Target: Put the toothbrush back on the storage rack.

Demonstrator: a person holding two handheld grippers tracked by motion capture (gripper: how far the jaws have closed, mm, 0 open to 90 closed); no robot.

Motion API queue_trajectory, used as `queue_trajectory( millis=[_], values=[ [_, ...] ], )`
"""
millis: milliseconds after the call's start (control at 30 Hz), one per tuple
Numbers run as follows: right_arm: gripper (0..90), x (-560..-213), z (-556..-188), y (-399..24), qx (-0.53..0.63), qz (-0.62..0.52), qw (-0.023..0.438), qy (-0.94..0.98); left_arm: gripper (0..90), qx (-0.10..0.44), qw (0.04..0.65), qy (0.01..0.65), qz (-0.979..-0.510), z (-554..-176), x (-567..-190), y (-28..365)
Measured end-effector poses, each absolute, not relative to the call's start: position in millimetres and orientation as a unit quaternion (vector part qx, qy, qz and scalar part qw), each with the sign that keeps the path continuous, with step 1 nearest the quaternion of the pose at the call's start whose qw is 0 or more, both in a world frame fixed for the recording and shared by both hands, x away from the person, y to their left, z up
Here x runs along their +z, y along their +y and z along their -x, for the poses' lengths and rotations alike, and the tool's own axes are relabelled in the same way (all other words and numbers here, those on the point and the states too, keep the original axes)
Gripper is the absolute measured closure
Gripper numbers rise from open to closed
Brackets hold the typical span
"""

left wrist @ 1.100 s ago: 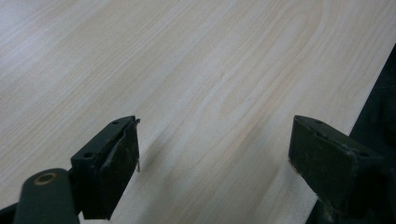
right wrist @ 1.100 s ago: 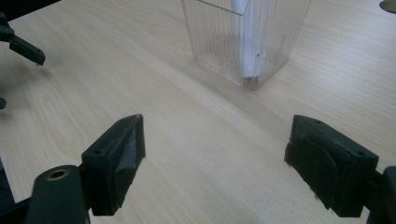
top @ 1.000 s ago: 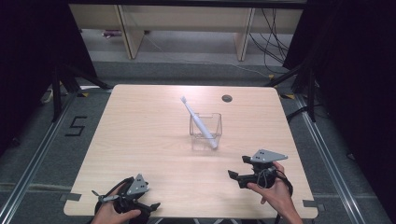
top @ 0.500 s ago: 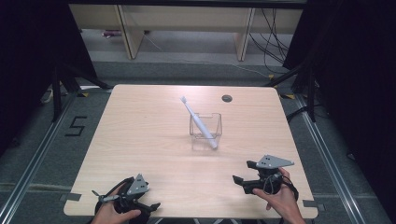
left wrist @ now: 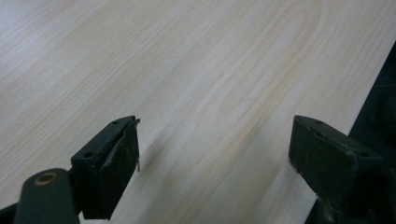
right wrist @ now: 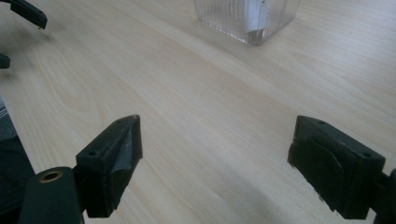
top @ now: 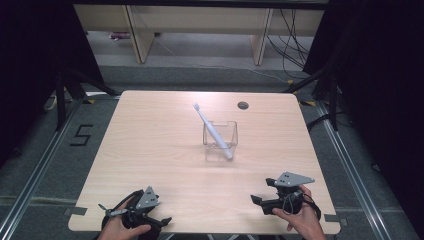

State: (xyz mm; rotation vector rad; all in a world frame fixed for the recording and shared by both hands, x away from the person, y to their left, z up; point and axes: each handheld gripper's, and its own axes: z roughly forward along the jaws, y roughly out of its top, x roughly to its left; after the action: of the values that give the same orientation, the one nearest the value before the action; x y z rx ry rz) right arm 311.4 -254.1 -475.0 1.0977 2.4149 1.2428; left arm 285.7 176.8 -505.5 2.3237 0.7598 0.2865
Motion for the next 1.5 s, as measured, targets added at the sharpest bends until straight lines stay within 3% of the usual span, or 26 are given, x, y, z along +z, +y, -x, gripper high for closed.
queue_trajectory(
  millis=[300,567,633,667,1500],
  values=[
    [16.9,-477.7,-307.2,-257.2,0.414,-0.358,0.122,0.828,15.6,0.11,0.334,0.291,-0.89,-285.7,-505.5,176.9],
    [16.8,-480.3,-303.5,-260.2,0.415,-0.36,0.093,0.83,15.6,0.113,0.332,0.292,-0.89,-286.1,-505.6,176.9],
    [16.7,-480.9,-300.7,-260.6,0.409,-0.366,0.11,0.828,15.6,0.115,0.331,0.287,-0.892,-286.7,-505.4,177.3],
    [16.7,-481.2,-298.4,-259.1,0.41,-0.38,0.095,0.824,15.6,0.115,0.331,0.287,-0.892,-286.7,-505.4,177.3],
    [16.7,-488.9,-288.7,-266.2,0.395,-0.368,0.103,0.836,15.6,0.114,0.333,0.292,-0.889,-286.1,-505.6,177.0]
  ],
)
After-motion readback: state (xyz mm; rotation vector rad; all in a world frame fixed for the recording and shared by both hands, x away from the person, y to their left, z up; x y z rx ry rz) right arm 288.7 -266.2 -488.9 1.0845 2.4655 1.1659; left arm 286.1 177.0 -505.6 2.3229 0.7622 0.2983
